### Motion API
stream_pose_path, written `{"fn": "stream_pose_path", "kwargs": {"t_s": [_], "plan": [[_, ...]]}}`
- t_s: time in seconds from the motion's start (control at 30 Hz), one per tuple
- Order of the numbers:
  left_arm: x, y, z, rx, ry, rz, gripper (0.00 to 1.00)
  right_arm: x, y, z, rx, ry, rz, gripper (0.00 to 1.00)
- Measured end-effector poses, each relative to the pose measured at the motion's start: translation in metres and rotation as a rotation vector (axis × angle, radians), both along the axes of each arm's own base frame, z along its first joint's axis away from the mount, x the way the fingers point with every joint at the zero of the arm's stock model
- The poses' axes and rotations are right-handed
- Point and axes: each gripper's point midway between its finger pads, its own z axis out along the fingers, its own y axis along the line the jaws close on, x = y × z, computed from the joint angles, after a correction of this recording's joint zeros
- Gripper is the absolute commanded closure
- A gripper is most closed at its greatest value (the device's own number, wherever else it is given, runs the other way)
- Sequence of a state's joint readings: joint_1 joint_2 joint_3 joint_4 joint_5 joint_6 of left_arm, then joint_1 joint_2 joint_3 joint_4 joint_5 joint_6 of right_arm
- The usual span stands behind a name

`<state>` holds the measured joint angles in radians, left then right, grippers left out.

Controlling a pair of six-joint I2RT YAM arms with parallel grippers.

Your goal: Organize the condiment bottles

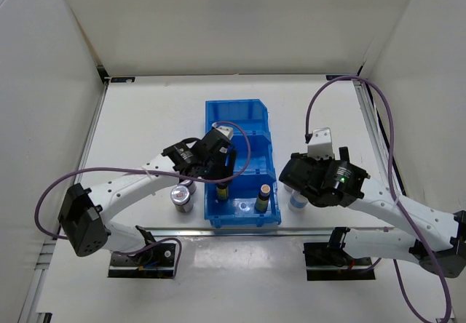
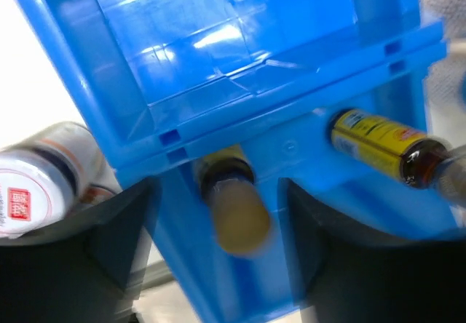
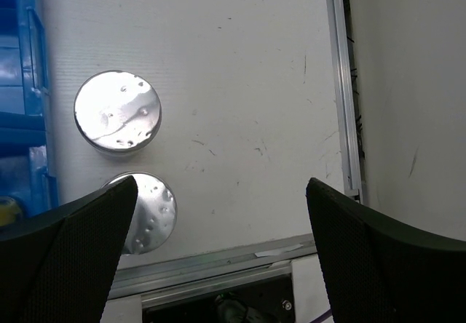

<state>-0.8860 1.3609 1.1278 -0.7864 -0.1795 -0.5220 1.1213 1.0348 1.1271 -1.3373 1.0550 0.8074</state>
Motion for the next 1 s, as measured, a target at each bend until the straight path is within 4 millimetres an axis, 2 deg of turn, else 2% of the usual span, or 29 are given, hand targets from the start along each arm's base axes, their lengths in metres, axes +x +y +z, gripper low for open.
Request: {"fn": "stream_pose_path", "kwargs": {"t_s": [0.13, 0.37, 0.63, 0.87, 0.93, 1.0], "plan": [[-0.004, -0.006, -0.005, 0.001, 0.013, 0.004, 0.00, -0.002, -0.003, 0.003, 0.024, -0.009, 0.004, 0.00], [-0.007, -0.009, -0.001, -0.008, 0.006, -0.005, 0.00, -0.004, -0.007, 0.007, 0.036, -0.014, 0.016, 0.00], [-0.005, -0.011, 0.029, -0.031, -0.091, -0.100, 0.00, -0.004, -0.007, 0.007, 0.041, -0.013, 0.019, 0.00], [-0.004, 0.011, 0.074, -0.036, -0.273, -0.175, 0.00, -0.005, -0.007, 0.007, 0.042, -0.011, 0.020, 0.00], [-0.004, 0.022, 0.080, -0.029, -0.315, -0.163, 0.00, -0.005, -0.007, 0.007, 0.042, -0.011, 0.020, 0.00], [-0.006, 0.032, 0.077, -0.018, -0.333, -0.148, 0.00, -0.005, -0.007, 0.007, 0.042, -0.011, 0.020, 0.00]]}}
